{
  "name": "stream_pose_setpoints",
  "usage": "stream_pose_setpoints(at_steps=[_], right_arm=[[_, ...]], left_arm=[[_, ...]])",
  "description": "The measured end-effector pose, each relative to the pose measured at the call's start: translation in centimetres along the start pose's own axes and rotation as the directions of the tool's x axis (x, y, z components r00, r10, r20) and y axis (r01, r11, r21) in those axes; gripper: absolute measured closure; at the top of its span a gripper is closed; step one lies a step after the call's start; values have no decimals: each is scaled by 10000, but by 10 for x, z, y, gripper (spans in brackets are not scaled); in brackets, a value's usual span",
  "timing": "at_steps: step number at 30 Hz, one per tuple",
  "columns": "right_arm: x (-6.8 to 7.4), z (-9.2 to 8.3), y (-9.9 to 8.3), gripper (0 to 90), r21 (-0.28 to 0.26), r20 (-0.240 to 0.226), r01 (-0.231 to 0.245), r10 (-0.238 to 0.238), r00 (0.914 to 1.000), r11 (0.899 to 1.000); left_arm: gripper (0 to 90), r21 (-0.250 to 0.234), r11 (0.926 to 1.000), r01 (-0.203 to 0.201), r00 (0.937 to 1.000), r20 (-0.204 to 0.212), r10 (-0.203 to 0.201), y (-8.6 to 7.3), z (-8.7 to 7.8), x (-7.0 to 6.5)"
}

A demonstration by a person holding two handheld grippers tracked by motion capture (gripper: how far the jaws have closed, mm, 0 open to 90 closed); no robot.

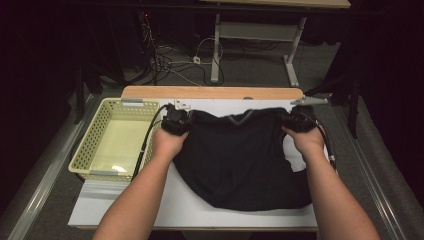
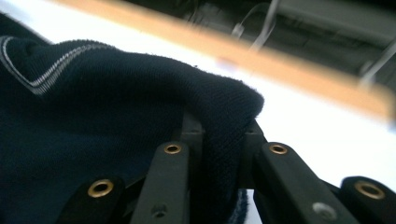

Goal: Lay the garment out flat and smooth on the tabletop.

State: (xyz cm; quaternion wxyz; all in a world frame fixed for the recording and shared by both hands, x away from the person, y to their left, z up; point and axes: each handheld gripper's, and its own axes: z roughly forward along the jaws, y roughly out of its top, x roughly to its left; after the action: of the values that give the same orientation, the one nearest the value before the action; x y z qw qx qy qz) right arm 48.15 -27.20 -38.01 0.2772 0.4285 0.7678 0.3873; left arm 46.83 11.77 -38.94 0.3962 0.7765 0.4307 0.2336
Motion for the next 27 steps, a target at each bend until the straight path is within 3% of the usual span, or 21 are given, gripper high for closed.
stream_pose_setpoints(at_steps=[2,4,5,7,9,11,12,15,18,20,22,25,27], right_arm=[[-4,-14,26,792,-848,292,79,-54,9996,9964],[-10,-23,45,693,-1387,518,30,42,9987,9903],[-15,-24,48,582,-1481,465,-287,360,9983,9886],[-23,-21,45,477,-1179,505,-834,898,9947,9895],[-26,-22,29,458,-1038,637,-982,1052,9924,9897],[-24,-29,10,456,-1009,495,-1055,1109,9926,9893],[-21,-35,-3,455,-1047,403,-1045,1093,9932,9890],[-9,-49,-32,457,-776,282,-887,911,9954,9930],[7,-67,-63,462,-662,101,-656,664,9977,9956],[19,-79,-80,465,-560,-26,-528,527,9986,9970],[29,-91,-97,468,-470,-67,-400,397,9992,9981],[44,-107,-121,472,-415,-324,-542,528,9981,9977],[51,-113,-132,473,-388,-462,-658,640,9969,9971]], left_arm=[[803,-521,9985,-185,9994,-314,169,25,-11,3],[750,-712,9974,-67,9988,-495,32,42,-13,5],[652,-653,9978,-63,9983,-586,24,46,-11,5],[506,-519,9986,23,9992,-390,-44,40,-6,-1],[436,-636,9979,111,9999,127,-103,21,-2,-15],[419,-666,9970,-397,9984,383,423,-1,0,-33],[419,-698,9966,-429,9970,614,472,-10,0,-38],[397,-1008,9944,-313,9876,1499,462,-47,-10,-58],[361,-1215,9919,-362,9784,1979,600,-74,-29,-70],[342,-1399,9897,-298,9746,2159,598,-95,-47,-75],[319,-1268,9914,-324,9708,2317,613,-118,-62,-78],[259,-961,9931,-675,9731,2136,868,-151,-82,-78],[225,-861,9951,-476,9765,2055,645,-164,-91,-72]])
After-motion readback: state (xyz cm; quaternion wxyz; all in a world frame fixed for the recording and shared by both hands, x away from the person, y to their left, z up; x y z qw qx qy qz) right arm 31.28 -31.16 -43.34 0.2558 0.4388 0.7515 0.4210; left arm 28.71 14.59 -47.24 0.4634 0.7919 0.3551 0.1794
